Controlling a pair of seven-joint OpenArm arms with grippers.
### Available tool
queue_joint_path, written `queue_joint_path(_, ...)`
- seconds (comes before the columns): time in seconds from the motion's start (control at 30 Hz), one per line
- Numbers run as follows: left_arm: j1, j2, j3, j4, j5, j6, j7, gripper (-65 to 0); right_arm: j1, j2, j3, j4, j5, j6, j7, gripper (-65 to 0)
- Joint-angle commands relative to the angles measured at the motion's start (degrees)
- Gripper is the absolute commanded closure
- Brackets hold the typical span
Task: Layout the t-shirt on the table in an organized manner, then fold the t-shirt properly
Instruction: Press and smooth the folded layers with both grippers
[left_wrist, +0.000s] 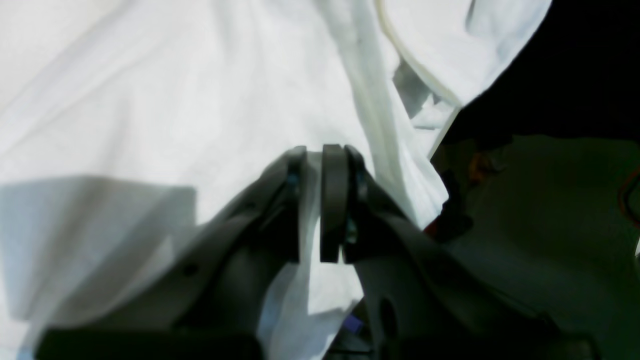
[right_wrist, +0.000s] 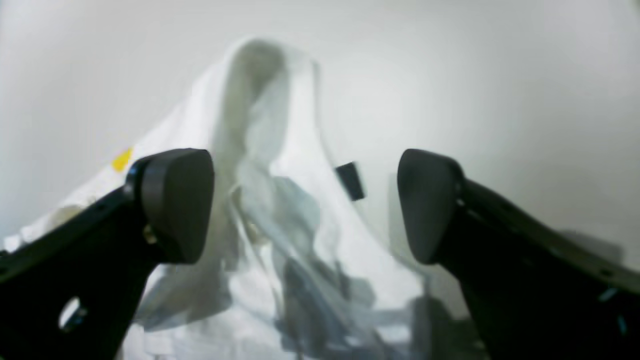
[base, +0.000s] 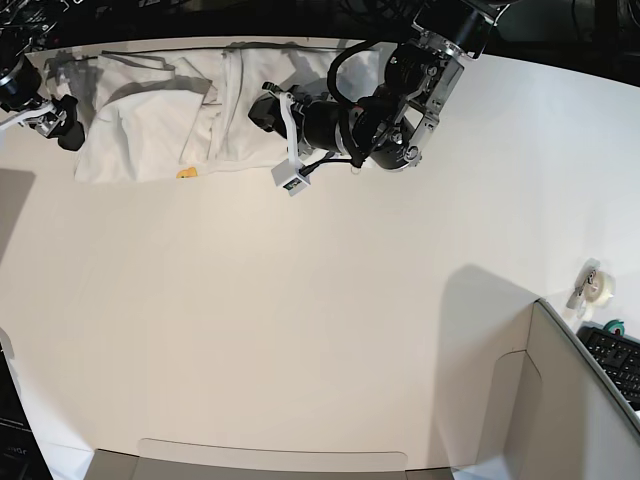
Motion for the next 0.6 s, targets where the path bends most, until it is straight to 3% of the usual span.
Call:
queue_joint_path(0.0,-0.7,0.2,-0.2,1.2,-1.1,-0.1,-0.7,-3.7,0.4,1.1,-0.6,0.8,0.8,0.0,0.5,-56.8)
queue_joint_path(0.33,-0.8,0.2,-0.2,1.2,-1.1,-0.1,-0.7,-3.7,0.3,1.5,-5.9,0.6,0.7,0.3,0.5,-56.8)
queue_joint_path(0.57,-0.8,0.2,-0.3,1.2,-1.1,-0.1,-0.7,-3.7,0.4,1.6,-6.8,-5.9,0.8,0.4,0.5,-56.8)
